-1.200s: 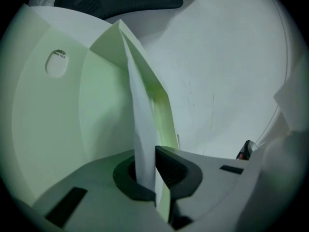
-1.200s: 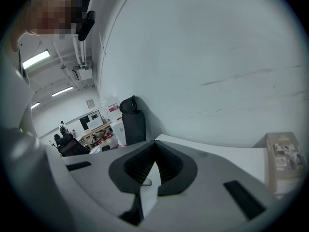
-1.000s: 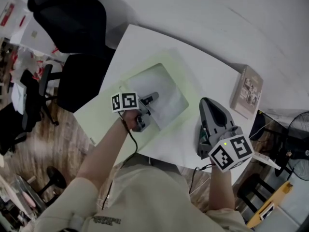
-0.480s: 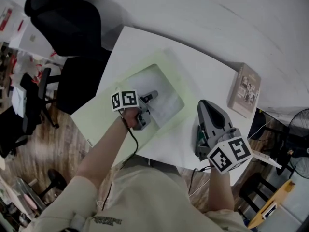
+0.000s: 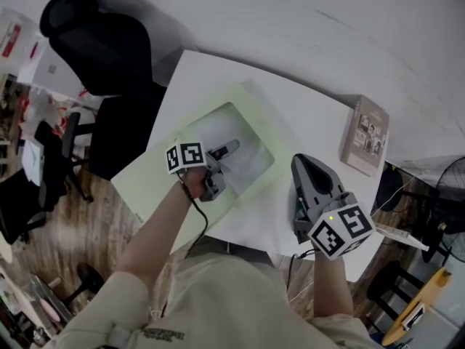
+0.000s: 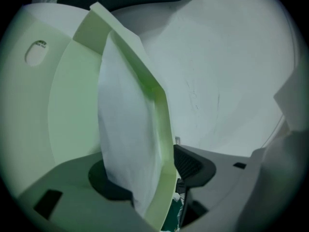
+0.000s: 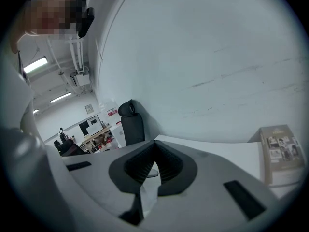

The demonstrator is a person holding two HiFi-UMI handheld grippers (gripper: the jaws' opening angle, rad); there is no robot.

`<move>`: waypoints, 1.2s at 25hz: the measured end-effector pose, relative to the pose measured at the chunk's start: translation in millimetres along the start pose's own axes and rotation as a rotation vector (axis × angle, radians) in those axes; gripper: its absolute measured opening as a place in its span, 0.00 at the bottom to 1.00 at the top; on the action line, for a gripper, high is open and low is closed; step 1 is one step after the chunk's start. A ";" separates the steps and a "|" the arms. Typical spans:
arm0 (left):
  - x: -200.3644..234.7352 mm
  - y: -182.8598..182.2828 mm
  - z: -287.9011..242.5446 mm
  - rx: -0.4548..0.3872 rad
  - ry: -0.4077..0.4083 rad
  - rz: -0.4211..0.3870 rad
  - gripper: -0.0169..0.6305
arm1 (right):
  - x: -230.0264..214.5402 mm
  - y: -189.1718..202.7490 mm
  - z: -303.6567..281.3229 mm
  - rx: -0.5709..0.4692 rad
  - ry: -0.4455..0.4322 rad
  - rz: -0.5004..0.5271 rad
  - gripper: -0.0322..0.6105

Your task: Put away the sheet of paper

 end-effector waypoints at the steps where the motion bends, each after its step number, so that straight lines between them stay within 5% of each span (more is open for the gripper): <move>1: -1.1 0.9 2.4 -0.009 -0.008 -0.002 0.45 | 0.9 -1.4 0.8 -0.005 -0.002 0.002 0.09; 6: -6.6 6.0 16.1 -0.058 -0.088 -0.024 0.56 | 9.2 -9.9 8.5 -0.031 -0.012 0.017 0.09; 15: -15.3 4.0 31.7 -0.168 -0.350 -0.121 0.69 | 23.7 -17.3 27.9 -0.055 -0.019 0.033 0.09; 22: -17.4 6.6 53.2 -0.243 -0.611 -0.298 0.73 | 29.7 -24.2 40.3 -0.082 -0.009 0.042 0.09; 30: -37.3 20.4 87.4 -0.304 -0.628 -0.441 0.73 | 40.6 -42.4 50.3 -0.134 -0.020 0.089 0.09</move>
Point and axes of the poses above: the fingertips, and each gripper's own axes: z backward along the fingers, x to its left, y out of its underside, the point moved 7 cm from there along z, backward along the fingers, and after that the axes turned 14 degrees about z, right-handed, at the moved point
